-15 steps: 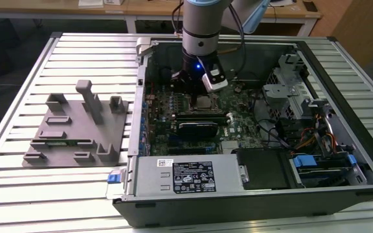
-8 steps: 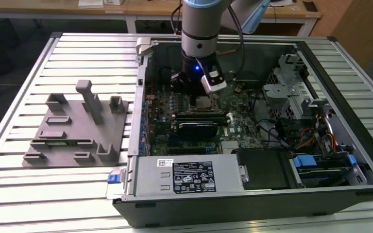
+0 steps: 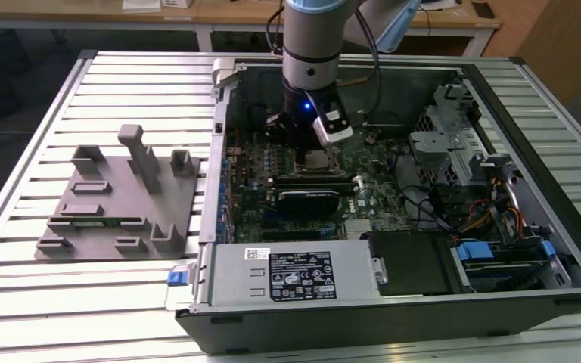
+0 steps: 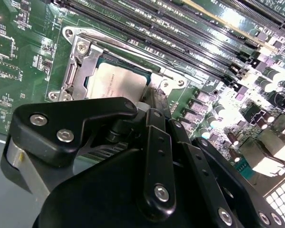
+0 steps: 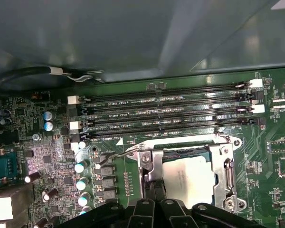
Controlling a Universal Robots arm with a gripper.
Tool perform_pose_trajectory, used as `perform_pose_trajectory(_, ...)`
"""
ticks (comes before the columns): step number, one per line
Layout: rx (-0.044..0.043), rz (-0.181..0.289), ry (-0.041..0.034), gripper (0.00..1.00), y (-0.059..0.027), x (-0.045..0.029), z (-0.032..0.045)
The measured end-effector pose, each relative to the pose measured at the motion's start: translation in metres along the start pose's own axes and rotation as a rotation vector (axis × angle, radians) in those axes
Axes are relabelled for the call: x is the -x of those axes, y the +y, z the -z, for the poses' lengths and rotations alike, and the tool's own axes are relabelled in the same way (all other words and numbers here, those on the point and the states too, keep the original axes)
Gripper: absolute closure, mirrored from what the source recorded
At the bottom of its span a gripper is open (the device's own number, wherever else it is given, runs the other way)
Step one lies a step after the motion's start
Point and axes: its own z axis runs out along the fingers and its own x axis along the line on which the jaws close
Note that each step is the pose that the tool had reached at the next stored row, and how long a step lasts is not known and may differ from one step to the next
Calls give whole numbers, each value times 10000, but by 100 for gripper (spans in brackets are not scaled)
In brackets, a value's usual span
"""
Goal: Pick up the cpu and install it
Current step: 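Close the cpu cover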
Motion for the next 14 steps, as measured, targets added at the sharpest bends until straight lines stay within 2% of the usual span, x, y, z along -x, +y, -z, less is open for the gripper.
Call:
perform_pose_trajectory(3, 10, 2, -5, 89, 3, 4, 9)
perform_pose_trajectory(7, 3, 1, -1, 89, 3, 4, 75)
perform_pose_trajectory(9, 20, 1, 1, 89, 2, 4, 84)
perform_pose_trajectory(10, 84, 2, 10, 89, 2, 4, 83)
perform_pose_trajectory(12, 424, -1, 63, 89, -3, 5, 84)
perform_pose_trajectory(13, 507, -1, 73, 89, -7, 5, 84)
perform_pose_trajectory(14, 525, -1, 75, 89, -11, 6, 83)
